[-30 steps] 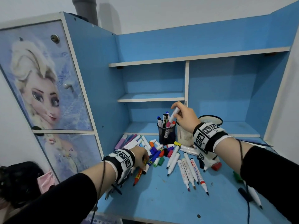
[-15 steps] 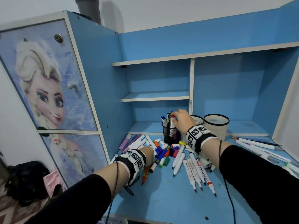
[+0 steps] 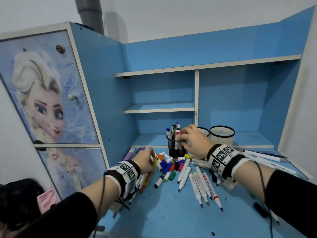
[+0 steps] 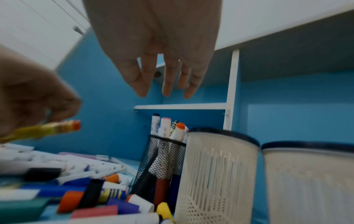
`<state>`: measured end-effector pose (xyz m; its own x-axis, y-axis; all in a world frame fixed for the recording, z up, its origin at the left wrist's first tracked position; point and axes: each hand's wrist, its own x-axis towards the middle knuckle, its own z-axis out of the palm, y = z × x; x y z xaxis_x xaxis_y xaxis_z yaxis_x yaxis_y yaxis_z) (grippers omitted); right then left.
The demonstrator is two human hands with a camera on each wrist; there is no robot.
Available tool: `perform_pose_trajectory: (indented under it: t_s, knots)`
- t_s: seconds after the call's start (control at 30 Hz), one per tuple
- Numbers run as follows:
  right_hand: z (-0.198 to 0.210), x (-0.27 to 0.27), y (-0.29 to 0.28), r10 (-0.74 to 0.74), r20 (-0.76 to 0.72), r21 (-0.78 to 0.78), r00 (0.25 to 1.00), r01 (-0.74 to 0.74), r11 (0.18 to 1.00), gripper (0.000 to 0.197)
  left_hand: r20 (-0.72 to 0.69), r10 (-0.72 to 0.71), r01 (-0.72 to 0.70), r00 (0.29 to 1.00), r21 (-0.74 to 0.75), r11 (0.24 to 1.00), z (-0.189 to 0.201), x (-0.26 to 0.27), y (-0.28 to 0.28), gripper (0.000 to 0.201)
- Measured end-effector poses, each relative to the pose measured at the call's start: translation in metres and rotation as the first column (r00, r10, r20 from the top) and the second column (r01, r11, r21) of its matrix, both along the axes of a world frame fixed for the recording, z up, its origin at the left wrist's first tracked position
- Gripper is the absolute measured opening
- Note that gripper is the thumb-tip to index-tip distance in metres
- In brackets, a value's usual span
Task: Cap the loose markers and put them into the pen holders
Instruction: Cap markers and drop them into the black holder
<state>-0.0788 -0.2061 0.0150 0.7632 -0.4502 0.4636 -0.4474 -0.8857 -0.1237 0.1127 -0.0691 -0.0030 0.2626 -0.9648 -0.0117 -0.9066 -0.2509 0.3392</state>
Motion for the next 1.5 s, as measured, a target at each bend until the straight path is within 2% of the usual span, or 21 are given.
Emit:
perform_pose_trajectory:
  t_s: [0.1,0.2,0.3,0.37,0.4,0.47,0.63,0.7,0.77,0.87,1.07,1.17,1.33,1.4,1.5]
  knots:
    - [-0.003,-0.022,0.018,0.065,-0.134,0.012,0.989,-0.064,0.998,0.024,-0.130,-0.022,0.008,0.991,-0.105,0.994,0.015,-0.002,0.015,0.052]
    - [-0.010,-0.041,0.036,0.100,-0.341,0.046,0.935,-0.090,0.995,0.026,-0.261,-0.041,-0.021,0.964,-0.230,0.973,0.029,-0.009,0.030,0.042]
    - [-0.020,-0.054,0.047,0.151,-0.583,0.101,0.799,-0.112,0.988,0.031,-0.323,-0.044,-0.059,0.946,-0.304,0.951,0.035,-0.020,0.042,0.026]
    - [-0.026,-0.060,0.051,0.166,-0.692,0.152,0.702,-0.083,0.985,0.037,-0.386,-0.057,-0.078,0.921,-0.325,0.942,0.036,-0.030,0.048,0.022]
    - [-0.028,-0.064,0.050,0.168,-0.717,0.180,0.677,-0.053,0.982,0.041,-0.434,-0.066,-0.090,0.898,-0.328,0.940,0.036,-0.036,0.050,0.023]
    - [-0.030,-0.070,0.046,0.154,-0.714,0.199,0.683,-0.013,0.980,0.043,-0.555,-0.073,-0.134,0.828,-0.323,0.937,0.031,-0.047,0.054,0.024]
    - [-0.017,-0.095,0.027,0.004,-0.519,0.149,0.855,0.086,0.985,0.033,-0.794,-0.080,-0.252,0.603,-0.285,0.925,0.015,-0.072,0.063,0.025]
    - [-0.011,-0.109,0.017,-0.091,-0.466,0.156,0.880,0.184,0.970,0.031,-0.831,-0.066,-0.270,0.552,-0.253,0.929,0.007,-0.080,0.067,0.023]
    - [-0.009,-0.122,0.008,-0.166,-0.458,0.165,0.873,0.268,0.949,0.029,-0.858,-0.060,-0.283,0.510,-0.233,0.930,-0.003,-0.087,0.068,0.019]
    - [-0.010,-0.137,0.003,-0.211,-0.526,0.161,0.824,0.340,0.926,0.031,-0.917,-0.045,-0.315,0.396,-0.182,0.931,-0.021,-0.099,0.067,0.017]
    - [-0.024,-0.134,0.008,-0.151,-0.670,0.190,0.727,0.365,0.911,0.039,-0.971,-0.005,-0.378,0.239,-0.098,0.920,-0.052,-0.117,0.062,0.020]
    - [-0.027,-0.120,0.007,-0.140,-0.657,0.192,0.741,0.344,0.919,0.039,-0.986,-0.006,-0.468,0.169,-0.086,0.880,-0.068,-0.120,0.060,0.027]
    - [-0.018,-0.076,0.016,-0.061,-0.597,0.174,0.800,0.203,0.964,0.034,-0.992,-0.056,-0.613,0.110,-0.112,0.782,-0.084,-0.126,0.062,0.024]
    - [-0.016,-0.053,0.021,-0.006,-0.562,0.184,0.827,0.132,0.974,0.036,-0.987,-0.075,-0.631,0.145,-0.151,0.761,-0.088,-0.129,0.064,0.022]
    - [-0.017,-0.016,0.027,0.068,-0.546,0.181,0.835,0.039,0.983,0.044,-0.966,-0.089,-0.617,0.242,-0.224,0.755,-0.094,-0.132,0.064,0.021]
